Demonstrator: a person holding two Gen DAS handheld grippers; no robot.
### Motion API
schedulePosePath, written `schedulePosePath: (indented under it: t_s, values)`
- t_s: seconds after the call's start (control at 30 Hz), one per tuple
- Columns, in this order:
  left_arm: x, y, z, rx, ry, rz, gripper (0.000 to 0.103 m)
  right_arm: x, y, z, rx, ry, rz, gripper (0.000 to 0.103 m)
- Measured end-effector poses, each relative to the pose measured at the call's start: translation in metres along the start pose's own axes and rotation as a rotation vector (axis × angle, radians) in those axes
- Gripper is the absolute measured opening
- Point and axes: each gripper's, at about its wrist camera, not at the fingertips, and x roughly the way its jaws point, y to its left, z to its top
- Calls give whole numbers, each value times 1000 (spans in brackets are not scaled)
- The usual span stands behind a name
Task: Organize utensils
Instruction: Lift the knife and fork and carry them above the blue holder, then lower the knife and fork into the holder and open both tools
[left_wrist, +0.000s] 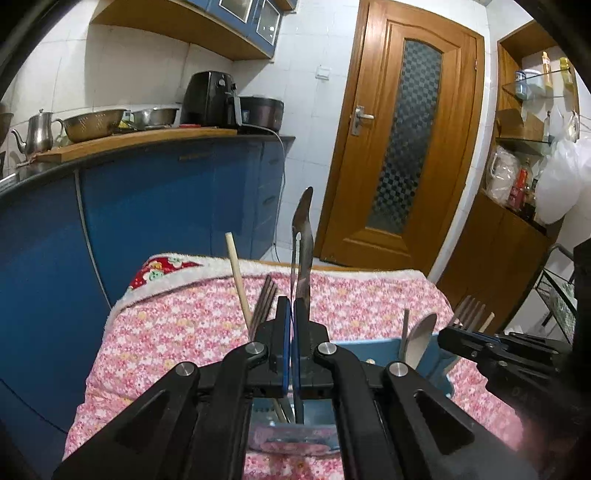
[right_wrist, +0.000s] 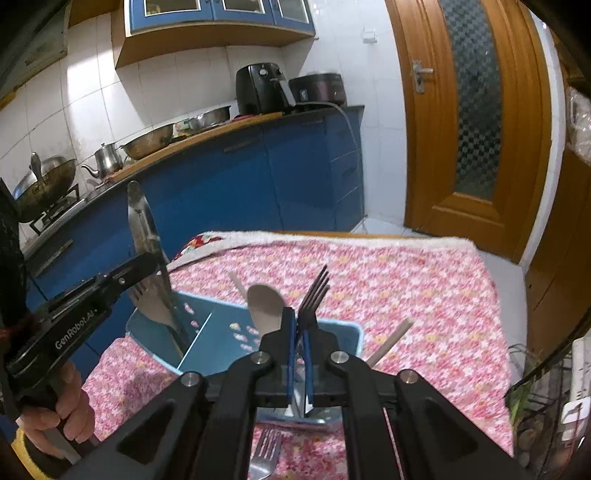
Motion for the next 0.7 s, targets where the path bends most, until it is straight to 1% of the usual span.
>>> schedulePosePath:
  t_s: [0.03, 0.1, 0.13, 0.2, 0.23, 0.27, 0.43, 0.5, 0.53, 0.7]
  values:
    - [-1, -1, -1, 7, 0, 0, 0, 0, 0, -2, 1, 3, 7, 7]
    - [-3, -2, -1, 21, 9, -6, 0, 1, 0, -3, -3, 3, 10, 14]
    - [-4, -2, -1, 22, 14, -11, 0, 0, 0, -3, -2, 1, 15, 16]
    - [-6, -2, 0, 22, 23, -24, 7, -3, 0, -3, 0, -4, 25, 17]
    - [-7, -3, 2, 22, 23, -25, 13, -4, 1, -4, -1, -8, 27, 18]
    - [-9, -3, 3, 24, 20, -25, 16, -5, 1, -3, -1, -11, 27, 19]
    - [-24, -12, 7, 53, 13, -34, 20, -16, 4, -1, 3, -44, 40, 25]
    - [-31, -16, 8, 67, 13, -38, 20, -22, 5, 0, 7, -63, 52, 31]
    - [-35, -19, 9, 73, 10, -39, 20, -26, 5, 1, 10, -73, 57, 32]
    - [-59, -30, 9, 98, 8, -43, 20, -43, 7, 2, 21, -111, 72, 33]
